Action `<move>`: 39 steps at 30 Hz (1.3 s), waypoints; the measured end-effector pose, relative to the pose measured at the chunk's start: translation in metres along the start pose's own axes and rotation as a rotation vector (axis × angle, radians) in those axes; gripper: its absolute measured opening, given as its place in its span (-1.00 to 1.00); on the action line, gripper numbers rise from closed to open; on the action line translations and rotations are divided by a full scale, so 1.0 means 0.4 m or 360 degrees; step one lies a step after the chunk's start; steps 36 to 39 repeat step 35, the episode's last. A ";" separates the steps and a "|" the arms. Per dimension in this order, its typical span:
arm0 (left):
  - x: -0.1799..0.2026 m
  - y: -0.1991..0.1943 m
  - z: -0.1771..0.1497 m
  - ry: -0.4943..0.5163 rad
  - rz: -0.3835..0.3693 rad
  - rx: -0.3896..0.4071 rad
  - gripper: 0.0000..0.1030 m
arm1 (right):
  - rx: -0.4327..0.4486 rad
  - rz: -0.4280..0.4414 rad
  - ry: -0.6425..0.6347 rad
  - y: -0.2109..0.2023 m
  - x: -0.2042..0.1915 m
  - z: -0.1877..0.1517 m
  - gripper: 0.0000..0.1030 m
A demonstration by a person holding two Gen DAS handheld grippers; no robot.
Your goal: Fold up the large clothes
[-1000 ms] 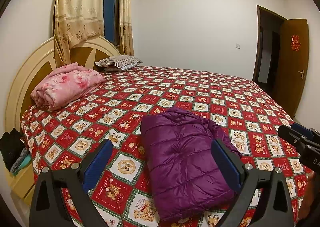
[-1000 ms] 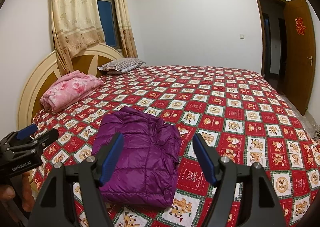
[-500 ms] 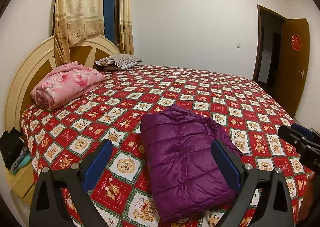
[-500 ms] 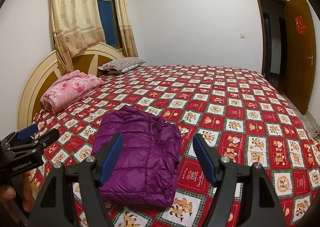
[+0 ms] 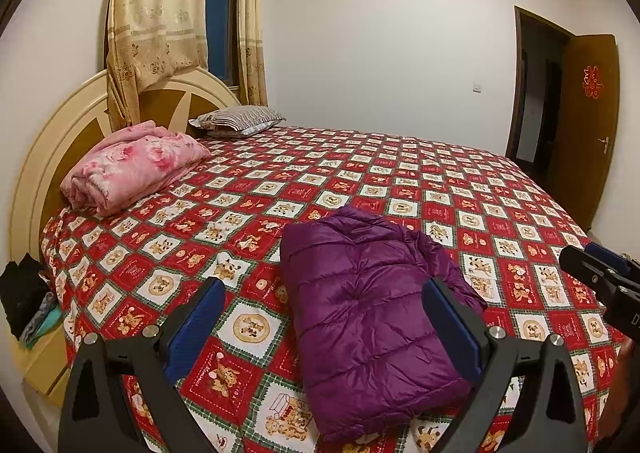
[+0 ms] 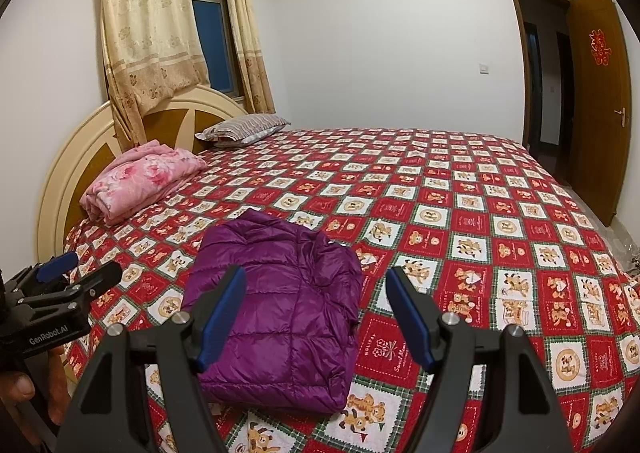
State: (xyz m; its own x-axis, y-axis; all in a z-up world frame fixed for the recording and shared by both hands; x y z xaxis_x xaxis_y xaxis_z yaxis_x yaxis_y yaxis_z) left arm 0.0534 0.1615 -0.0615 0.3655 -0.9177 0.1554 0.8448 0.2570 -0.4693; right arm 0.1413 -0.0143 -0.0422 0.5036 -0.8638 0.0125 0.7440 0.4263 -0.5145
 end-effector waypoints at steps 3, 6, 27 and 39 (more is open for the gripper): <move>0.002 0.001 0.002 -0.0003 0.0005 0.0002 0.92 | 0.0008 0.0001 -0.0003 -0.002 -0.008 -0.002 0.46; 0.003 -0.001 0.003 -0.0007 0.0009 0.0012 0.92 | 0.0010 0.0001 -0.0001 -0.002 -0.013 -0.003 0.46; 0.000 -0.010 0.012 -0.0016 0.0045 0.0045 0.92 | 0.0028 0.0005 -0.0006 -0.008 -0.023 0.009 0.47; 0.009 -0.005 -0.003 0.0038 0.0041 0.0061 0.92 | 0.0024 0.0006 -0.0007 -0.013 -0.032 0.014 0.48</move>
Point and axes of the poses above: each gripper's, at about its wrist camera, not at the fingertips, and y roughly the way its jaws point, x to its right, z to its top, the point moved 1 cm from there along y, roughly the way its jaws point, and after that the axes turned 10 degrees about -y, right-handed, at the moved point
